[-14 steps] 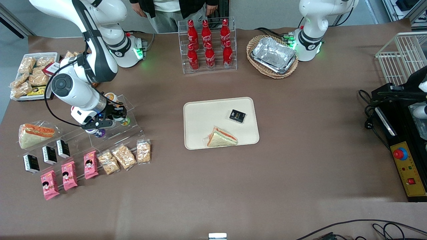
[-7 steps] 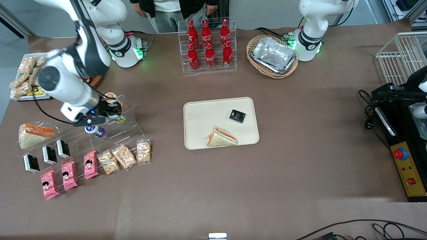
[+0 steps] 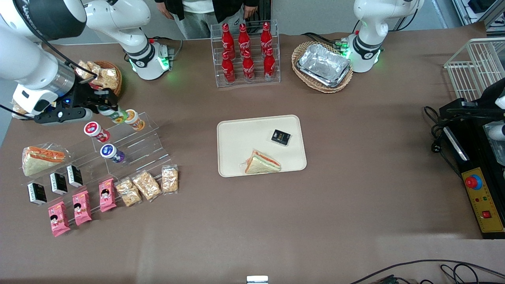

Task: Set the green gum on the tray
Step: 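Carry the green gum tub over the cream tray beside the sandwich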

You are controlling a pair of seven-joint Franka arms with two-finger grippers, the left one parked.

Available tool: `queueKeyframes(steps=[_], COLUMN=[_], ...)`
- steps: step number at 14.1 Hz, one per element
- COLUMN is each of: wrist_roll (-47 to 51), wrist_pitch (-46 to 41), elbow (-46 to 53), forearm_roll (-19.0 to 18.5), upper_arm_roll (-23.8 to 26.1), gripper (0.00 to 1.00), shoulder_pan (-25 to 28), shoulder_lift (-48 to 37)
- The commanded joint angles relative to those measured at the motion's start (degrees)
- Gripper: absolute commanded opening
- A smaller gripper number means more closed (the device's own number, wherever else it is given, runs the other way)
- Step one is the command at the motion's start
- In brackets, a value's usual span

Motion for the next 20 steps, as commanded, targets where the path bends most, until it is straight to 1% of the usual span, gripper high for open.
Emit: queueKeyframes(steps=[1, 3, 5, 7, 8, 9, 10, 11, 13, 14, 15, 19, 20], wrist_roll=[15.9, 26.3, 33.9, 36.2, 36.3, 37.1, 39.4, 41.9, 47.4, 48.8, 49.1, 49.8, 49.8], wrist_pitch=[-0.8, 1.2, 3.6, 11.6, 16.8, 23.2, 28.2, 32.0, 35.4, 37.0, 38.1, 40.8, 41.5], elbow=[4.2, 7.3, 10.0, 8.2, 5.3, 2.1, -0.1, -1.0, -0.8, -0.8, -0.9, -1.0, -1.0], forearm_roll=[6.3, 6.5, 6.1, 5.3, 3.6, 1.0, -1.0, -3.9, -10.9, -13.1, -13.7, -13.9, -14.3], upper_arm_roll=[8.3, 15.2, 20.4, 24.4, 25.3, 25.3, 25.3, 25.3, 25.4, 25.5, 25.4, 25.1, 25.1], gripper=[0.0, 0.0, 0.0, 0.0, 0.0, 0.0, 0.0, 0.0, 0.0, 0.0, 0.0, 0.0, 0.0], shoulder_pan=[0.2, 0.3, 0.4, 0.6, 1.7, 3.3, 4.7, 6.2, 9.1, 9.6, 10.7, 13.5, 13.3], shoulder_lift=[2.9, 6.4, 10.6, 14.4, 16.5, 18.6, 21.1, 24.3, 30.0, 32.2, 33.9, 38.0, 39.2])
